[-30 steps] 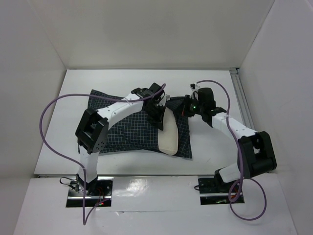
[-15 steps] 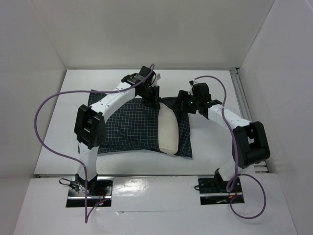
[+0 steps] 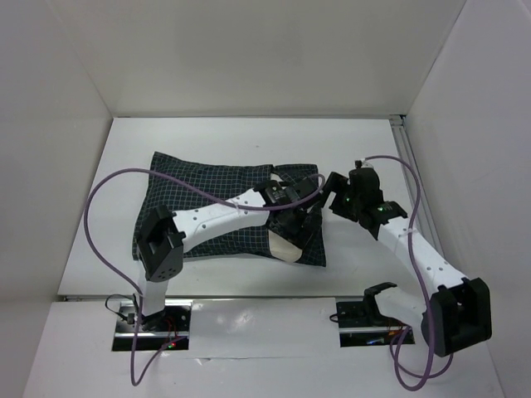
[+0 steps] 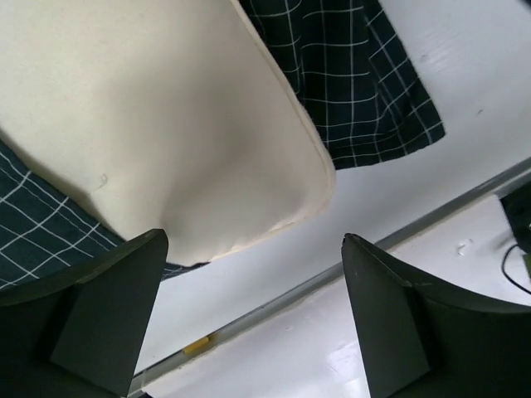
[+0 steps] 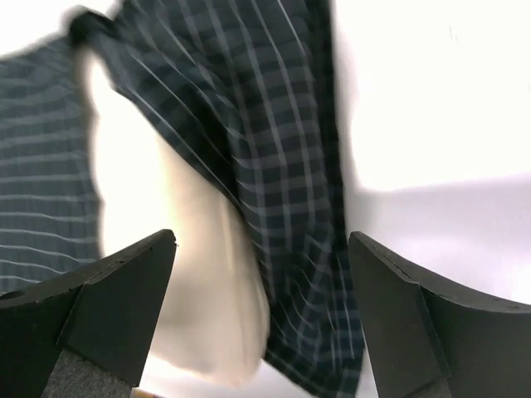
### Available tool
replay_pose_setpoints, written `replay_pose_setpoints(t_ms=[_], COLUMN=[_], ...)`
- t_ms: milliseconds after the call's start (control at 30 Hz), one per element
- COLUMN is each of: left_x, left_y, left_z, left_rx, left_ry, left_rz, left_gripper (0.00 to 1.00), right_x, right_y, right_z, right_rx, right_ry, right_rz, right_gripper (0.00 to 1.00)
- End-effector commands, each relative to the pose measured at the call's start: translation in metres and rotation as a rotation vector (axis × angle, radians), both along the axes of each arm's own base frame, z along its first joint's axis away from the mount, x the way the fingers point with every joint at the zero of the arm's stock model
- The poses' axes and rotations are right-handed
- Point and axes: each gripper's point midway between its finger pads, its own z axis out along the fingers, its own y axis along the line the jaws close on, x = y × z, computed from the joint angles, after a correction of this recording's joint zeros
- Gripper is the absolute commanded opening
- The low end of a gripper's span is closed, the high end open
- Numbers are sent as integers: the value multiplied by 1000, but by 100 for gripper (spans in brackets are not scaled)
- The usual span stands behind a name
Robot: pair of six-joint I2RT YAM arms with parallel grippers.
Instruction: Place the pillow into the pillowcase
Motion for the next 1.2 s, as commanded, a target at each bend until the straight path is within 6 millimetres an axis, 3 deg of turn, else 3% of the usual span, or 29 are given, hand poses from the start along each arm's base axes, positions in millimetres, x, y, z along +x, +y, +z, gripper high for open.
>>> replay_pose_setpoints(t_ms=[0, 167, 333, 400, 433, 467, 500, 567, 600, 633, 667, 700, 767, 833, 967, 1167], left_x=[19, 27, 37, 48, 51, 58, 60, 70, 70, 72, 85, 80, 92, 90, 98, 111], left_y=[5, 3, 2, 3, 4, 11, 12, 24, 23, 26, 37, 35, 47, 49, 56, 70], left_z=[3, -32, -65, -68, -65, -58, -52, -42, -24, -19, -11, 7, 19, 33, 45, 55], left_rx=[5, 65, 107, 83, 67, 49, 25, -9, -73, -114, -160, -248, -327, -400, -459, -519], left_ry=[-98, -95, -77, -61, -61, -61, -47, -32, -17, -1, 13, 46, 74, 114, 131, 144], left_rz=[21, 40, 65, 88, 88, 111, 103, 138, 127, 133, 168, 138, 163, 140, 149, 172], left_gripper=[100, 100, 97, 76, 33, 11, 0, 0, 0, 0, 0, 0, 0, 0, 0, 0], right_x=[-19, -32, -43, -42, -45, -44, -42, -39, -35, -36, -33, -28, -19, -12, 6, 23], right_y=[-10, -20, -12, -10, -9, -5, -2, 6, 11, 19, 24, 28, 34, 43, 61, 99], right_z=[-12, -26, -34, -32, -36, -33, -30, -23, -21, -17, -15, -11, -3, 6, 17, 11], right_rx=[-5, -9, 52, 84, 87, 105, 118, 150, 162, 193, 210, 219, 235, 232, 232, 257], right_ry=[73, 116, 144, 132, 142, 134, 119, 108, 92, 85, 86, 59, 44, 16, -19, -18], right_rz=[-59, -99, -70, -69, -62, -44, -32, 2, 28, 65, 86, 112, 131, 165, 213, 309], right_gripper=[92, 95, 95, 95, 95, 95, 95, 95, 92, 92, 90, 84, 78, 73, 71, 69])
